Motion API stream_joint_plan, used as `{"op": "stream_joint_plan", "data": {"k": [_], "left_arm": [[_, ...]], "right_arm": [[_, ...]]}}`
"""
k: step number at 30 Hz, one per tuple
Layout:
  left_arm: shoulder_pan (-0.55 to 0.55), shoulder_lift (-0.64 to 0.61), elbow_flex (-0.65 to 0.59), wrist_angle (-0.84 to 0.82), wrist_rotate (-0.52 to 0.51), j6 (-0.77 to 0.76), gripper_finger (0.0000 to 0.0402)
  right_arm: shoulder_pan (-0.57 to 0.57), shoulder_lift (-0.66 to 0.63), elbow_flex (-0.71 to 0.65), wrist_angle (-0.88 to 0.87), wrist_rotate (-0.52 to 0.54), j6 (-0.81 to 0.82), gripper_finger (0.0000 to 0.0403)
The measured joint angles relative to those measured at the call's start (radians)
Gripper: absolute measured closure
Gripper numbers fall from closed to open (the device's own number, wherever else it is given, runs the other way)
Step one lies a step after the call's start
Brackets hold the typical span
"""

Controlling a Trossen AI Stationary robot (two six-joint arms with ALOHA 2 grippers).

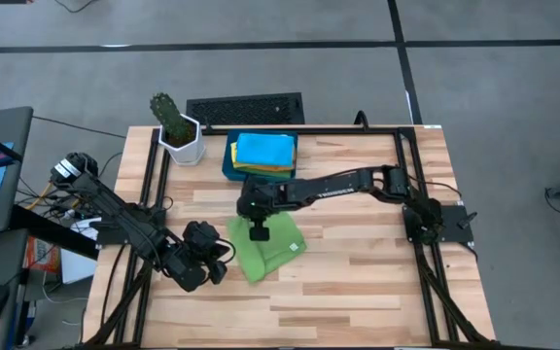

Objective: Fold microfiber towels
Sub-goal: Fold the green towel

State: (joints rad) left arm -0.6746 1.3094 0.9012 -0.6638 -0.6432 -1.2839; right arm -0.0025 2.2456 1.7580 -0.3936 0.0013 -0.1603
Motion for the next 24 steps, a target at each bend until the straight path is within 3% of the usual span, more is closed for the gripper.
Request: {"op": "stream_joint_plan", "data": {"k": [8, 12, 18, 24], "left_arm": [[0.0, 0.0, 0.0, 0.001, -0.001, -0.024, 0.0401], [0.0, 0.001, 0.0, 0.003, -0.057, -0.044, 0.0401], [0.025, 0.002, -0.009, 0.007, -0.144, -0.044, 0.0401], [0.089, 0.002, -0.11, 0.102, -0.103, 0.026, 0.0401]], "right_arm": [[0.0, 0.0, -0.03, 0.098, 0.0, 0.005, 0.0343], [-0.007, 0.0, -0.03, 0.113, -0.002, 0.006, 0.0316], [-0.017, -0.004, -0.03, 0.042, -0.005, 0.087, 0.0285], [-0.022, -0.101, -0.028, -0.081, -0.064, 0.1, 0.0286]]}}
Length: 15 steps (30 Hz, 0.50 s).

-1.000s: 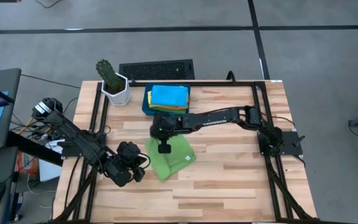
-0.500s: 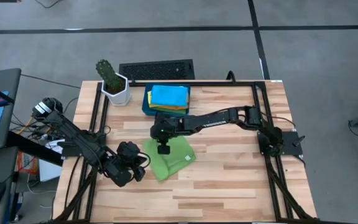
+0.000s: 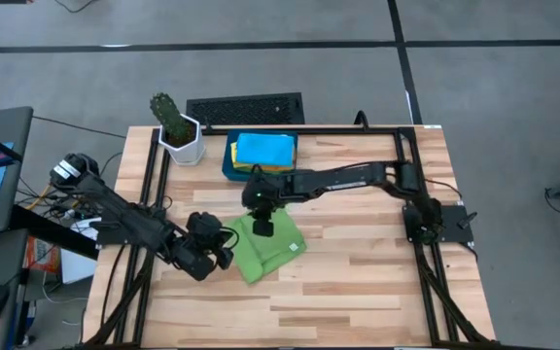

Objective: Fold microfiber towels
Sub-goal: Fold the green towel

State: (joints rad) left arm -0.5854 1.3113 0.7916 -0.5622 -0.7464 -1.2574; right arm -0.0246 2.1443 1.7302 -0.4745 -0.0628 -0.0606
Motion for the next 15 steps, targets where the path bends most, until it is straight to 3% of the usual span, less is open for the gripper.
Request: {"op": "stream_joint_plan", "data": {"k": [4, 8, 12, 15], "left_arm": [[0.02, 0.0, -0.093, 0.1, -0.014, -0.03, 0.0401], [0.045, 0.0, -0.211, 0.317, 0.017, -0.019, 0.0401], [0.072, 0.0, -0.321, 0.551, 0.034, 0.021, 0.0401], [0.094, 0.0, -0.343, 0.606, 0.044, 0.043, 0.0401]], "right_arm": [[-0.007, -0.036, -0.002, -0.15, 0.004, 0.006, 0.0287], [-0.029, -0.042, -0.043, -0.243, -0.003, 0.068, 0.0286], [-0.01, -0.05, -0.138, -0.145, -0.138, 0.168, 0.0286], [0.062, -0.054, -0.174, -0.021, -0.159, 0.239, 0.0287]]}}
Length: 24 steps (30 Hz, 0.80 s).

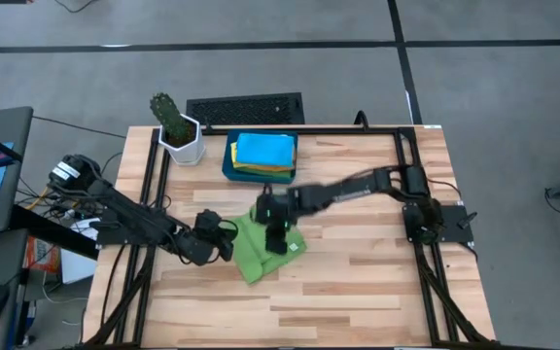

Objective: Fold microfiber towels
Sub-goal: Fold the green towel

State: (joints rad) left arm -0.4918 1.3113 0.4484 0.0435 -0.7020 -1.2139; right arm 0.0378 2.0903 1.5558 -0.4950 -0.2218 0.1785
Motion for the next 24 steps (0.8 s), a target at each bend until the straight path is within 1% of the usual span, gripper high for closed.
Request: {"op": "stream_joint_plan", "data": {"k": [2, 4, 6, 10, 12, 19, 20, 22, 24], "left_arm": [[0.021, 0.0, 0.0, -0.002, 0.055, 0.029, 0.0402], [0.042, 0.0, 0.0, 0.001, 0.121, 0.07, 0.0401], [0.052, 0.0, 0.002, 0.0, 0.165, 0.089, 0.0401], [0.051, -0.002, 0.021, -0.005, 0.174, 0.092, 0.0401], [0.052, -0.01, 0.03, -0.011, 0.178, 0.096, 0.0401], [0.051, -0.054, 0.075, -0.013, 0.188, 0.136, 0.0401], [0.052, -0.064, 0.081, -0.023, 0.188, 0.137, 0.0401], [0.051, -0.068, 0.096, -0.036, 0.196, 0.138, 0.0401], [0.045, -0.07, 0.103, -0.042, 0.209, 0.138, 0.0401]], "right_arm": [[0.049, 0.0, -0.008, 0.052, 0.025, 0.029, 0.0287], [0.093, 0.0, -0.009, 0.113, 0.083, 0.052, 0.0287], [0.131, 0.0, -0.01, 0.161, 0.133, 0.054, 0.0287], [0.199, 0.003, -0.01, 0.257, 0.237, 0.053, 0.0287], [0.217, 0.021, -0.008, 0.281, 0.25, 0.057, 0.0287], [0.235, 0.104, -0.006, 0.307, 0.274, 0.073, 0.0287], [0.235, 0.112, -0.006, 0.285, 0.274, 0.091, 0.0287], [0.231, 0.119, -0.013, 0.188, 0.272, 0.117, 0.0287], [0.23, 0.117, -0.011, 0.141, 0.278, 0.118, 0.0287]]}}
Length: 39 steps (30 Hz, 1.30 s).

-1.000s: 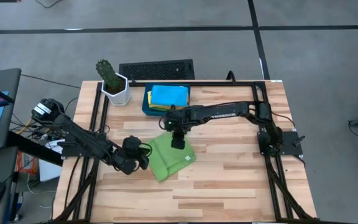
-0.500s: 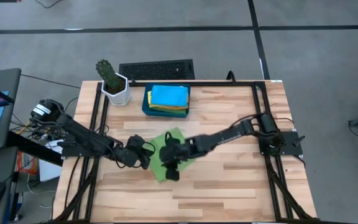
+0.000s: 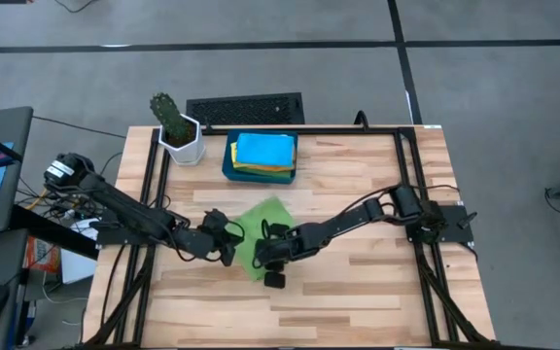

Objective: Fold microfiber towels
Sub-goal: Fold the green towel

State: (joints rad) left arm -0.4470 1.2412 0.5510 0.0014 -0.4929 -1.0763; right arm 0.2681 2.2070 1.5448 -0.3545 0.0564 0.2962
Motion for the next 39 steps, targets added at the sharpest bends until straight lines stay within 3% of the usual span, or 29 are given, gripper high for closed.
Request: {"op": "stream_joint_plan", "data": {"k": [7, 9, 15, 18, 21, 24, 27, 31, 35, 39], "left_arm": [[-0.05, 0.002, 0.012, -0.005, 0.008, -0.06, 0.0401], [-0.075, 0.002, 0.012, 0.001, -0.01, -0.102, 0.0401], [-0.166, 0.046, 0.01, 0.165, -0.148, -0.184, 0.0402], [-0.196, 0.118, 0.01, 0.284, -0.219, -0.188, 0.0401], [-0.197, 0.24, 0.032, 0.42, -0.197, -0.146, 0.0401], [-0.173, 0.366, 0.124, 0.503, -0.045, 0.006, 0.0401], [-0.135, 0.438, 0.229, 0.428, 0.107, 0.125, 0.0401], [-0.073, 0.441, 0.341, 0.112, 0.21, 0.206, 0.0396], [-0.022, 0.429, 0.446, -0.272, 0.166, 0.223, 0.0366], [0.012, 0.427, 0.487, -0.357, 0.101, 0.241, 0.0319]], "right_arm": [[0.06, -0.061, -0.016, -0.284, -0.002, 0.001, 0.0287], [0.099, -0.077, -0.039, -0.286, -0.014, 0.017, 0.0287], [0.239, -0.174, -0.172, -0.324, -0.047, 0.105, 0.0287], [0.283, -0.24, -0.205, -0.299, -0.003, 0.169, 0.0287], [0.303, -0.324, -0.216, -0.293, 0.051, 0.215, 0.0287], [0.318, -0.401, -0.244, -0.296, 0.083, 0.282, 0.0286], [0.334, -0.461, -0.274, -0.302, 0.103, 0.378, 0.028], [0.375, -0.516, -0.308, -0.311, 0.124, 0.501, 0.0268], [0.439, -0.527, -0.333, -0.322, 0.177, 0.633, 0.0258], [0.5, -0.5, -0.336, -0.332, 0.216, 0.737, 0.0252]]}}
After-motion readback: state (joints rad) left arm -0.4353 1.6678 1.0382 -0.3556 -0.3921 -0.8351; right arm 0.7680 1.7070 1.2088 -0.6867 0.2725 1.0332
